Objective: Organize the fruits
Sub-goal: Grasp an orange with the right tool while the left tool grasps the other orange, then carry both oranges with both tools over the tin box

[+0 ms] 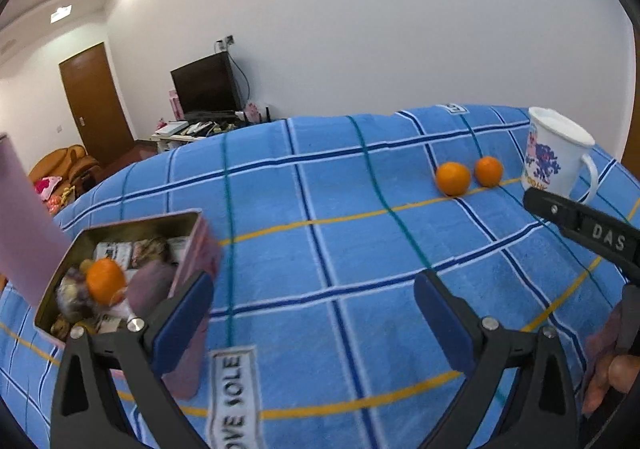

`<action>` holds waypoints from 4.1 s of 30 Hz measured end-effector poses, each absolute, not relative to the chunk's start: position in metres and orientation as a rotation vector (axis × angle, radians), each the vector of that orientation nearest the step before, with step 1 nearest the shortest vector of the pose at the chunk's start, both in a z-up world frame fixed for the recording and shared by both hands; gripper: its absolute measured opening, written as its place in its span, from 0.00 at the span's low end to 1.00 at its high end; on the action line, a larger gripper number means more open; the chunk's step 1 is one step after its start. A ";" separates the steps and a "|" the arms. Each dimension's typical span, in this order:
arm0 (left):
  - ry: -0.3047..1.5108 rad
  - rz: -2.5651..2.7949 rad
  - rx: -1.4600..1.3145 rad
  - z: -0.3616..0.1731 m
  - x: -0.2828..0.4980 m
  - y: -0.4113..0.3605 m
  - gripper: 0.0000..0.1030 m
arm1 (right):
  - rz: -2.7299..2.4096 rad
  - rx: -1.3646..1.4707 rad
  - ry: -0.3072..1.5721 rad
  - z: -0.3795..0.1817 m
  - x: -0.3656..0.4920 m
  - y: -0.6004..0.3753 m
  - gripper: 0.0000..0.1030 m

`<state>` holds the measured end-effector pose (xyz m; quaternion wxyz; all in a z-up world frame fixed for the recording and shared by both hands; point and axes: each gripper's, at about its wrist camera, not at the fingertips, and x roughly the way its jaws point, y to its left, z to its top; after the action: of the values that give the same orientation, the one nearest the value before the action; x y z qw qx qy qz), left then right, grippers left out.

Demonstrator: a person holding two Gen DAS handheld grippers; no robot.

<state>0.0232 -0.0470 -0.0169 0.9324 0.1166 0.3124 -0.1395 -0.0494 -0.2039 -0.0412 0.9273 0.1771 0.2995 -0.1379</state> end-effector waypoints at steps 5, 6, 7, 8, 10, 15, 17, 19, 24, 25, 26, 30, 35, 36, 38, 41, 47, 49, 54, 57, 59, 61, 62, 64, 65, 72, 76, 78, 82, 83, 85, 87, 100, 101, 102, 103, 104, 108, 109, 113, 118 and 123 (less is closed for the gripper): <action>0.692 -0.281 0.218 -0.017 0.046 -0.066 0.99 | -0.283 0.402 0.665 -0.047 -0.019 -0.221 0.55; 0.700 -0.273 0.214 -0.017 0.051 -0.069 0.99 | -0.286 0.398 0.676 -0.047 -0.011 -0.223 0.54; 0.709 -0.263 0.211 -0.017 0.057 -0.073 0.99 | -0.295 0.392 0.685 -0.048 -0.004 -0.224 0.54; 0.718 -0.260 0.210 -0.018 0.062 -0.076 0.99 | -0.303 0.389 0.694 -0.050 0.002 -0.227 0.54; 0.733 -0.259 0.208 -0.018 0.072 -0.081 0.98 | -0.316 0.408 0.708 -0.054 0.014 -0.233 0.54; 0.753 -0.254 0.205 -0.022 0.091 -0.092 0.98 | -0.348 0.437 0.738 -0.062 0.037 -0.243 0.54; 0.759 -0.249 0.205 -0.023 0.098 -0.094 0.98 | -0.361 0.434 0.755 -0.063 0.046 -0.245 0.54; 0.766 -0.251 0.204 -0.025 0.102 -0.096 0.98 | -0.360 0.434 0.780 -0.066 0.055 -0.247 0.54; 0.785 -0.261 0.211 -0.029 0.106 -0.101 0.98 | -0.341 0.396 0.802 -0.066 0.067 -0.248 0.39; 0.790 -0.263 0.209 -0.030 0.107 -0.101 0.98 | -0.331 0.395 0.803 -0.066 0.066 -0.248 0.39; 0.797 -0.263 0.206 -0.031 0.108 -0.101 0.98 | -0.324 0.395 0.803 -0.066 0.065 -0.249 0.39; 0.805 -0.271 0.199 -0.032 0.107 -0.106 0.98 | -0.288 0.408 0.794 -0.065 0.047 -0.248 0.39; 0.774 -0.325 0.210 -0.026 0.106 -0.125 0.98 | -0.245 0.363 0.763 -0.058 0.003 -0.238 0.39; 0.774 -0.349 0.200 -0.024 0.107 -0.132 0.98 | -0.246 0.360 0.755 -0.057 -0.006 -0.238 0.39; 0.782 -0.379 0.185 -0.022 0.110 -0.141 0.98 | -0.248 0.364 0.743 -0.057 -0.017 -0.239 0.39; 0.801 -0.408 0.180 -0.023 0.114 -0.163 0.93 | -0.261 0.382 0.727 -0.056 -0.036 -0.247 0.39; 0.827 -0.429 0.244 -0.032 0.127 -0.208 0.84 | -0.291 0.444 0.731 -0.057 -0.043 -0.267 0.39; 0.844 -0.421 0.260 -0.038 0.134 -0.219 0.77 | -0.290 0.462 0.739 -0.059 -0.045 -0.271 0.39; 0.873 -0.408 0.248 -0.046 0.143 -0.225 0.50 | -0.283 0.482 0.744 -0.061 -0.050 -0.276 0.39; 0.860 -0.421 0.252 -0.043 0.142 -0.222 0.41 | -0.275 0.489 0.750 -0.062 -0.050 -0.277 0.39; 0.857 -0.406 0.256 -0.042 0.139 -0.215 0.41 | -0.277 0.486 0.747 -0.061 -0.051 -0.276 0.39; 0.850 -0.382 0.252 -0.041 0.133 -0.204 0.41 | -0.279 0.477 0.743 -0.060 -0.051 -0.276 0.39; 0.844 -0.375 0.253 -0.040 0.129 -0.198 0.41 | -0.279 0.468 0.740 -0.058 -0.051 -0.275 0.39; 0.817 -0.355 0.259 -0.037 0.118 -0.186 0.41 | -0.280 0.450 0.733 -0.056 -0.051 -0.270 0.39; 0.803 -0.345 0.261 -0.035 0.111 -0.179 0.41 | -0.282 0.438 0.729 -0.055 -0.051 -0.267 0.39; 0.727 -0.270 0.219 -0.025 0.069 -0.123 0.41 | -0.278 0.348 0.670 -0.043 -0.055 -0.250 0.39; 0.704 -0.235 0.188 -0.021 0.052 -0.095 0.41 | -0.279 0.292 0.631 -0.036 -0.057 -0.240 0.39; 0.688 -0.221 0.186 -0.020 0.042 -0.084 0.41 | -0.277 0.260 0.607 -0.032 -0.060 -0.234 0.39; 0.663 -0.201 0.184 -0.020 0.028 -0.066 0.41 | -0.272 0.209 0.563 -0.025 -0.068 -0.224 0.39; 0.656 -0.199 0.180 -0.019 0.022 -0.060 0.41 | -0.274 0.201 0.555 -0.024 -0.069 -0.222 0.39; 0.642 -0.191 0.177 -0.017 0.014 -0.050 0.41 | -0.273 0.194 0.546 -0.023 -0.073 -0.218 0.39; 0.630 -0.183 0.173 -0.016 0.016 -0.045 0.41 | -0.283 0.189 0.539 -0.021 -0.078 -0.214 0.39; 0.593 -0.206 0.145 -0.012 -0.005 -0.024 0.41 | -0.291 0.173 0.504 -0.017 -0.105 -0.186 0.39; 0.593 -0.207 0.144 -0.013 -0.005 -0.022 0.41 | -0.288 0.175 0.504 -0.017 -0.107 -0.185 0.39; 0.594 -0.207 0.143 -0.013 -0.006 -0.020 0.41 | -0.284 0.176 0.503 -0.018 -0.108 -0.182 0.39; 0.594 -0.207 0.142 -0.012 -0.006 -0.018 0.41 | -0.280 0.175 0.503 -0.018 -0.110 -0.178 0.39; 0.593 -0.207 0.142 -0.012 -0.007 -0.017 0.41 | -0.276 0.172 0.503 -0.018 -0.111 -0.175 0.39; 0.591 -0.206 0.142 -0.012 -0.009 -0.012 0.41 | -0.257 0.159 0.507 -0.018 -0.114 -0.159 0.39; 0.590 -0.205 0.142 -0.012 -0.009 -0.010 0.41 | -0.255 0.156 0.505 -0.018 -0.115 -0.155 0.39; 0.586 -0.198 0.138 -0.012 -0.011 -0.001 0.41 | -0.245 0.134 0.498 -0.017 -0.118 -0.141 0.39; 0.585 -0.194 0.122 -0.012 -0.013 0.010 0.41 | -0.232 0.122 0.492 -0.017 -0.120 -0.128 0.39; 0.579 -0.192 0.110 -0.011 -0.015 0.017 0.41 | -0.223 0.120 0.486 -0.017 -0.122 -0.118 0.39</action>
<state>-0.0148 0.0166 -0.0112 0.9524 0.0540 0.2848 -0.0945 -0.1222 -0.1181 -0.0168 0.9627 0.0594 0.2399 -0.1101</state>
